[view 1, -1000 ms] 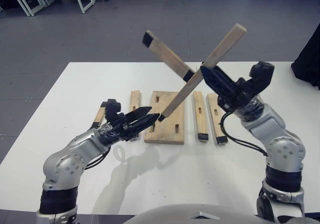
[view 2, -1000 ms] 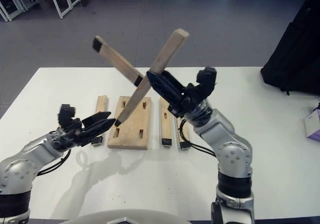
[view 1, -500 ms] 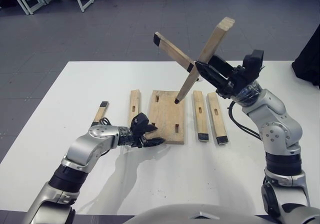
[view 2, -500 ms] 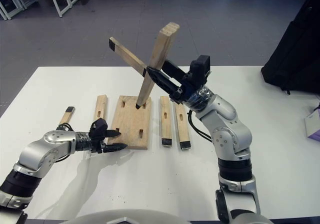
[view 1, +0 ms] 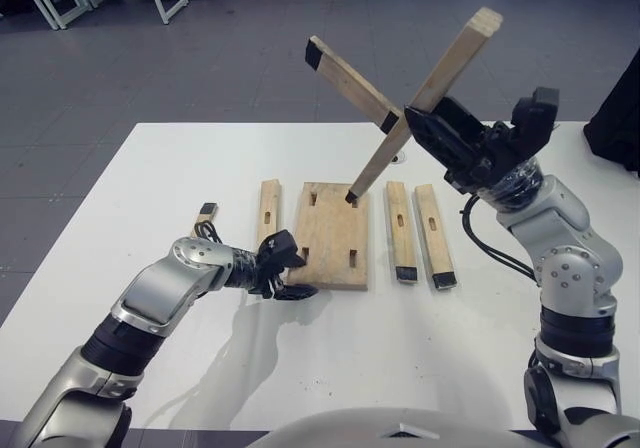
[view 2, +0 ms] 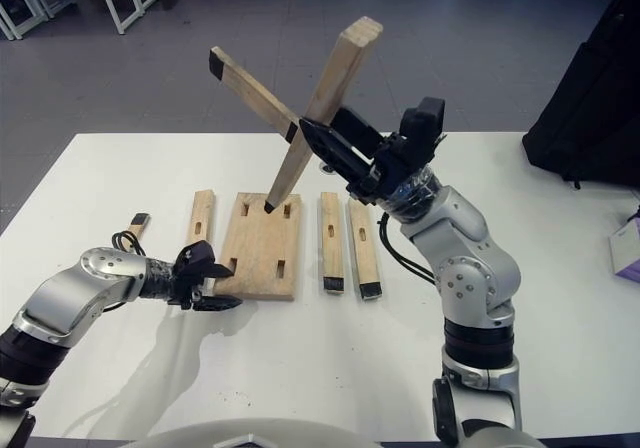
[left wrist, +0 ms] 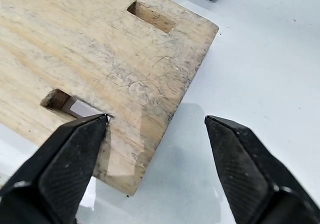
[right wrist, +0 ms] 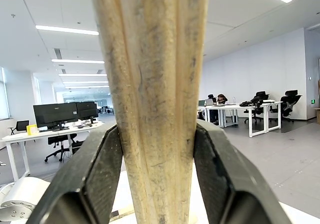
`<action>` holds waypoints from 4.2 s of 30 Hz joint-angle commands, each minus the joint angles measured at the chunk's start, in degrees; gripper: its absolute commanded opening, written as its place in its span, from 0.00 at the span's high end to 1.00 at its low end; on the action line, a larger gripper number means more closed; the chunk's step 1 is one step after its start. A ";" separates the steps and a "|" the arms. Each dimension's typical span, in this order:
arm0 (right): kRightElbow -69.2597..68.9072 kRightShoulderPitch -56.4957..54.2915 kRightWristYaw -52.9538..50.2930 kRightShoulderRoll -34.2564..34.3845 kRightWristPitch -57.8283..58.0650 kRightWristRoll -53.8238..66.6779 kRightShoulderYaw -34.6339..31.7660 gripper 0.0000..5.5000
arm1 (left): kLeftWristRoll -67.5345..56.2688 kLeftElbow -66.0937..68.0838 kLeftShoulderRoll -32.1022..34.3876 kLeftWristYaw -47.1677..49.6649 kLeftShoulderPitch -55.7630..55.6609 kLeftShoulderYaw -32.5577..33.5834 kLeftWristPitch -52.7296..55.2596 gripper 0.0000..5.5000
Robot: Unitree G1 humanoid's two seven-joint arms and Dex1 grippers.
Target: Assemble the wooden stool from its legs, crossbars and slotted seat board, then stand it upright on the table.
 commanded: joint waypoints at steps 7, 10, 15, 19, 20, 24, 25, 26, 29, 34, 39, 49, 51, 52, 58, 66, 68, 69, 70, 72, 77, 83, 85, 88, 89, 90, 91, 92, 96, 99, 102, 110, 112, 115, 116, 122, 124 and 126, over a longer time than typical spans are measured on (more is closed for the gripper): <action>1.99 -0.43 2.62 -3.24 1.62 -0.88 -0.50 0.63 | 0.88 -3.95 7.96 -10.50 6.34 -4.72 -1.64 0.35; 4.80 -1.50 4.89 -4.20 -1.18 -6.65 2.74 0.63 | -3.09 -8.05 9.27 -11.50 9.73 -1.56 -0.49 0.35; 16.54 -5.75 11.59 -1.74 -9.01 -15.74 8.98 0.63 | -3.65 -7.60 9.91 -12.28 10.81 -0.92 -0.94 0.35; 26.66 -7.94 18.09 0.10 -15.62 -20.95 12.64 0.63 | -2.82 -6.50 9.70 -12.33 10.32 -1.29 -1.56 0.35; 29.40 -8.37 19.75 0.40 -17.58 -22.49 13.54 0.63 | -2.68 -6.31 9.73 -12.36 10.40 -1.22 -1.72 0.35; 42.63 -11.37 23.99 2.88 -25.70 -28.72 16.54 0.64 | -2.06 -5.31 9.70 -11.88 10.68 -0.82 -2.58 0.35; 44.47 -11.60 24.83 3.38 -26.91 -29.15 16.68 0.64 | -1.93 -5.01 9.52 -11.80 10.43 -0.84 -2.75 0.35; 45.65 -11.68 25.69 3.71 -27.66 -29.30 16.67 0.64 | -1.83 -4.81 9.39 -11.64 10.26 -0.83 -2.83 0.35; 45.94 -10.80 29.72 3.06 -27.38 -28.48 16.68 0.64 | -1.60 -4.44 9.24 -10.88 10.50 -0.59 -3.15 0.35; 44.82 -10.59 37.80 -0.71 -21.38 -25.86 16.52 0.64 | -1.21 -4.70 8.91 -9.51 11.35 -0.32 -3.11 0.35; 52.60 -12.76 38.41 -0.36 -22.57 -27.81 15.66 0.64 | 0.02 -4.80 7.44 -8.55 11.07 -1.41 -2.96 0.35; 59.32 -11.00 37.82 -1.93 -22.85 -31.32 16.08 0.64 | 0.31 -6.17 6.13 -7.03 13.16 -2.17 -3.46 0.35; 58.66 -10.15 39.09 -3.07 -21.99 -31.60 17.02 0.64 | 0.62 -6.49 5.91 -6.77 13.40 -2.74 -3.65 0.35; 58.74 -10.03 39.36 -3.55 -21.71 -31.77 17.39 0.64 | 0.78 -6.51 5.78 -6.79 13.44 -2.85 -3.68 0.35; 62.03 -10.47 38.62 -4.95 -21.27 -33.20 18.42 0.64 | 1.26 -5.71 5.33 -6.89 13.57 -2.88 -4.33 0.35; 60.09 -13.07 36.94 -3.33 -11.00 -28.16 14.91 0.49 | 1.99 -4.35 4.82 -7.07 13.96 -3.11 -5.47 0.35; 57.11 -11.98 36.31 -3.17 -7.94 -26.60 12.87 0.42 | 1.95 -4.28 4.82 -6.89 14.42 -2.91 -5.74 0.35; 55.51 -10.93 35.68 -3.33 -7.20 -26.33 11.99 0.39 | 1.92 -4.24 4.82 -6.87 14.45 -2.85 -5.82 0.35; 53.32 -9.43 35.21 -3.75 -6.33 -25.87 11.18 0.33 | 1.89 -4.18 4.88 -6.90 14.43 -2.76 -5.90 0.35; 46.39 -5.14 33.69 -5.04 -5.49 -24.44 8.62 0.31 | 1.88 -4.19 5.23 -6.99 14.48 -2.55 -6.05 0.35; 28.46 -4.07 26.50 -4.34 0.45 -14.03 -1.16 0.31 | 1.67 -4.63 6.05 -6.97 15.42 -1.83 -6.17 0.35; 19.39 -21.02 8.41 -1.16 3.07 -4.20 -10.10 0.31 | 1.74 -5.09 6.16 -6.98 15.24 -1.91 -5.81 0.35; 17.92 -23.54 5.72 0.01 2.45 -6.04 -7.52 0.31 | 1.78 -5.12 6.07 -6.91 15.13 -2.03 -5.74 0.35; 16.94 -19.79 8.26 0.83 0.46 -12.26 2.33 0.31 | 1.87 -5.02 5.61 -6.60 14.77 -2.26 -5.60 0.35; 20.77 -16.90 9.04 0.64 -3.13 -18.58 8.12 0.31 | 1.96 -4.88 5.42 -6.49 14.66 -2.39 -5.62 0.35; 24.34 -14.83 9.74 0.60 -5.64 -23.01 12.19 0.31 | 1.99 -4.85 5.27 -6.31 14.68 -2.45 -5.60 0.35; 28.66 -13.08 10.58 0.60 -7.79 -26.79 15.67 0.31 | 2.02 -4.87 5.07 -6.06 14.67 -2.59 -5.54 0.35; 32.71 -12.10 10.59 0.73 -8.58 -29.53 17.84 0.31 | 2.09 -4.81 4.88 -5.94 14.50 -2.81 -5.54 0.35; 35.90 -11.07 10.97 3.83 -4.11 -27.11 17.45 0.31 | 2.47 -4.60 4.68 -5.74 14.53 -3.24 -5.95 0.35; 35.38 -12.31 10.70 4.12 -4.26 -26.44 16.36 0.31 | 2.40 -4.64 4.57 -5.43 14.83 -3.19 -5.88 0.35; 33.03 -12.92 10.95 4.28 -3.62 -25.05 16.21 0.31 | 2.40 -4.68 4.29 -5.00 15.04 -3.24 -5.79 0.35; 28.16 -17.42 7.43 2.72 -8.09 -22.98 7.44 0.31 | 2.27 -4.54 3.09 -4.09 15.40 -3.00 -5.99 0.35; 26.39 -18.85 6.27 1.90 -7.42 -21.06 3.89 0.31 | 2.56 -4.35 2.65 -3.68 15.40 -2.93 -6.52 0.35; 25.52 -19.17 3.20 0.79 -5.20 -18.35 -1.29 0.31 | 3.07 -3.96 1.87 -2.94 15.42 -2.32 -8.59 0.35; 25.64 -18.80 1.49 0.44 -4.11 -17.42 -3.30 0.31 | 2.84 -3.92 1.54 -2.62 15.49 -1.88 -9.14 0.35; 14.81 -2.73 -18.18 -1.32 2.81 -30.04 -3.55 0.31 | 0.78 -7.37 2.23 -0.39 19.48 1.62 -9.33 0.35; 10.07 4.11 -24.64 0.39 7.25 -34.06 -1.81 0.30 | -0.91 -9.67 2.33 0.35 21.13 3.61 -8.76 0.31; 6.71 12.91 -27.70 2.74 13.97 -34.23 0.31 0.30 | -1.87 -11.16 2.59 0.48 21.34 4.64 -8.00 0.27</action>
